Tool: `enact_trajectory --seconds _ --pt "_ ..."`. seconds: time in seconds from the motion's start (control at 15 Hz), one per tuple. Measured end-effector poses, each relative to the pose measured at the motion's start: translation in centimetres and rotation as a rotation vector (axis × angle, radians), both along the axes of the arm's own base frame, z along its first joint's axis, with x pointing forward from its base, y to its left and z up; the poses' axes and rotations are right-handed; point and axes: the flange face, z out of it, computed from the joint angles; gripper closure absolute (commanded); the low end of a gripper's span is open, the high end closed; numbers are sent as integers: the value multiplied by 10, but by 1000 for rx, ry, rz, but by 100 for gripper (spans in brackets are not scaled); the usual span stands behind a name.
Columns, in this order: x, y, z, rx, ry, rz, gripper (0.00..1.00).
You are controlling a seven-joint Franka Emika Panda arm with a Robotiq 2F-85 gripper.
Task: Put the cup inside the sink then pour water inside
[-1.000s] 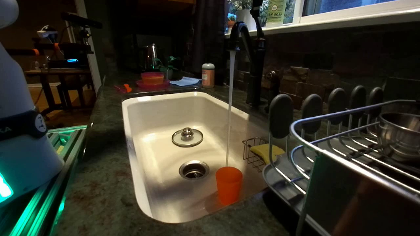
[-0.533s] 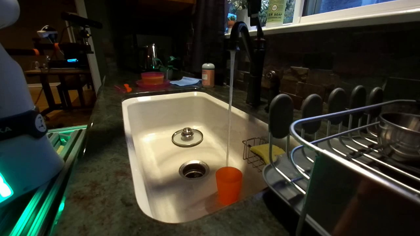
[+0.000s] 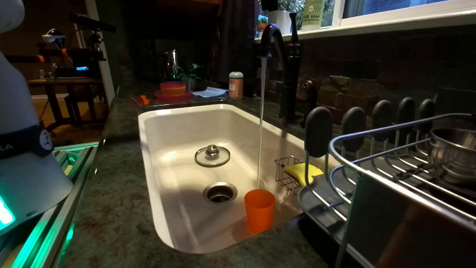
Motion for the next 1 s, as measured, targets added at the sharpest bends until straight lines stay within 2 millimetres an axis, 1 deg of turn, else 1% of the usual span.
enact_trajectory --seconds 0.33,0.53,0.8,1.0 --pt "-37 16 21 -125 14 68 0" --pt "-60 20 28 -173 16 91 0" --pt "-90 12 32 -212 -15 87 0" --pt "-109 -1 30 -219 -29 83 0"
